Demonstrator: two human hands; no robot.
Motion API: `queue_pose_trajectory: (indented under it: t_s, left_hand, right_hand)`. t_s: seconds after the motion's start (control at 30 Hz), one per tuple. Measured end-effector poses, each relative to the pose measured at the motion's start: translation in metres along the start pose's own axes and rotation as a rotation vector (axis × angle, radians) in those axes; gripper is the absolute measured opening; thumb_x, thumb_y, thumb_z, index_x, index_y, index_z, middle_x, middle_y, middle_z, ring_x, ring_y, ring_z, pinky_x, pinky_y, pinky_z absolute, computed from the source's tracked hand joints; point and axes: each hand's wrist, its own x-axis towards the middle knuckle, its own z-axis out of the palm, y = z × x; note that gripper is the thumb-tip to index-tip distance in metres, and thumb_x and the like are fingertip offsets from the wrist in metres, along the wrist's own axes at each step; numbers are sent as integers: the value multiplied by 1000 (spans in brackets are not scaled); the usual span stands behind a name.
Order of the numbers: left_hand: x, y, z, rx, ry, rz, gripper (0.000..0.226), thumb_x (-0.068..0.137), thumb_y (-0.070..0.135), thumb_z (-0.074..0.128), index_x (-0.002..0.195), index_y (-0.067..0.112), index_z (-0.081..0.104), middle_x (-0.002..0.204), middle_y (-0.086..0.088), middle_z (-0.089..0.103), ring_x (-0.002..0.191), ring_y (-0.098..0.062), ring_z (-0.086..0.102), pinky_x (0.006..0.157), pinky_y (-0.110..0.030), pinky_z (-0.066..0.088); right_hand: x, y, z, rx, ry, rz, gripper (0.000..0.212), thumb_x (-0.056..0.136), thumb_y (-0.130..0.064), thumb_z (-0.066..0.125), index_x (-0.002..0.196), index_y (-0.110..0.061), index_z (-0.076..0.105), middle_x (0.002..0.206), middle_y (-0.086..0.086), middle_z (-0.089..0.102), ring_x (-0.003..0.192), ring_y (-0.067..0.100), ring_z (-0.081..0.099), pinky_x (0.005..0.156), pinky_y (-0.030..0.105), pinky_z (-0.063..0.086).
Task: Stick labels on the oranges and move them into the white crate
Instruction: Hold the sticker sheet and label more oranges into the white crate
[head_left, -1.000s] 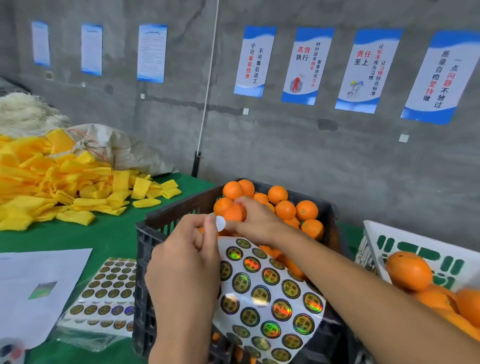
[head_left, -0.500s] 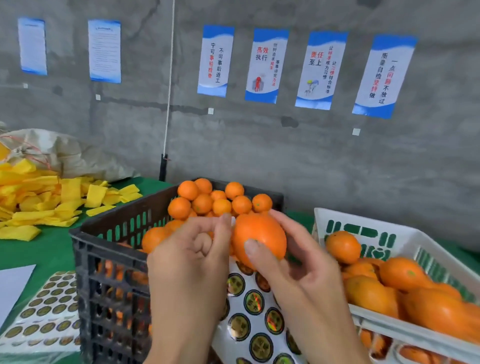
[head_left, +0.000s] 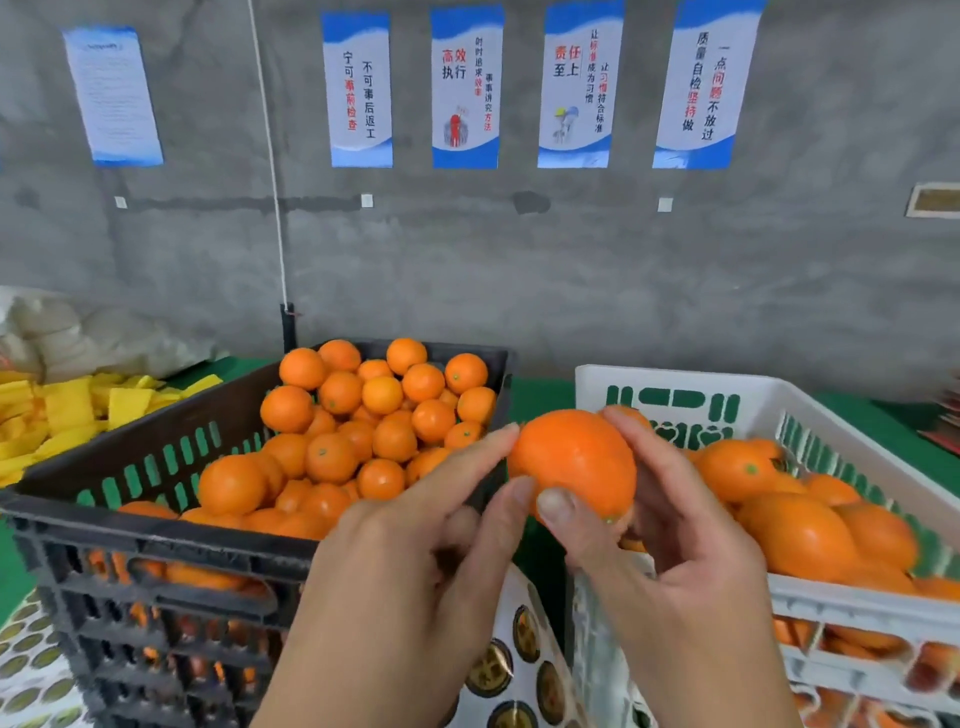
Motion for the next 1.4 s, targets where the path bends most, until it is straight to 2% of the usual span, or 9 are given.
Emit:
queue_pose_trajectory:
  t_s: [0.17,0.27,0.37,0.47,0.67,0.87,1.03,1.17,1.4]
  left_hand:
    - [0,-2,5,-22,9,-11,41,90,63,52,128,52,59,44,7,48,40,2,33,44,-15,30]
    - [1,-2,7,-93,79,-38,37,90,64,58,122,46,65,47,-6,58,36,-5,37,40,-15,34]
    - [0,-2,12,-58,94,-43,38,89,68,54,117,45,68,44,-3,53,37,-4,36,40,-19,34]
    - [-1,1,14,-4,120,-44,35,89,67,53,109,44,69,41,5,44,38,2,32,40,-16,31]
    - [5,7,14,-126,220,-131,12,91,50,67,90,40,72,46,-9,40,40,-2,30,43,-14,28]
    - [7,10,15,-169,393,-120,16,93,42,63,79,34,69,46,-4,44,41,-2,36,41,-15,29]
    - [8,1,15,-87,437,-66,10,99,37,65,91,38,71,66,10,61,58,-7,55,50,-16,40]
    - [7,4,6,204,88,126,26,97,58,56,116,45,69,131,20,57,110,-3,62,72,-21,53]
    - [6,7,2,56,-14,129,21,94,48,66,110,39,77,118,21,69,110,-7,68,78,-32,58]
  right_hand:
    - [7,9,-9,-84,-58,40,68,63,-65,83,125,-57,57,90,-11,74,67,23,71,71,54,62]
    - [19,17,-24,-184,169,53,67,75,-61,79,135,-53,50,74,0,67,71,15,68,77,41,62]
    - [28,25,-40,-307,293,20,76,96,-38,65,159,-37,23,150,-2,51,116,-2,61,93,18,54]
    - [27,29,-39,-437,268,-5,65,102,-33,57,160,-32,27,166,-24,13,140,-3,41,114,27,43]
    - [19,17,-13,-143,-40,77,27,98,-47,56,112,-34,74,115,-17,74,108,-1,68,95,27,57]
    - [12,4,-10,83,-426,333,42,91,-67,61,102,-32,80,101,-4,80,99,13,75,85,28,61]
    - [16,-1,-22,315,-410,426,29,82,-26,83,111,-23,78,111,12,77,104,32,75,83,35,62]
    - [16,-5,-22,259,-252,275,32,76,-23,84,108,-25,80,105,9,79,100,26,76,84,31,62]
    - [10,-17,-19,207,-162,69,35,71,-28,81,106,-32,79,93,5,80,91,21,77,79,20,58]
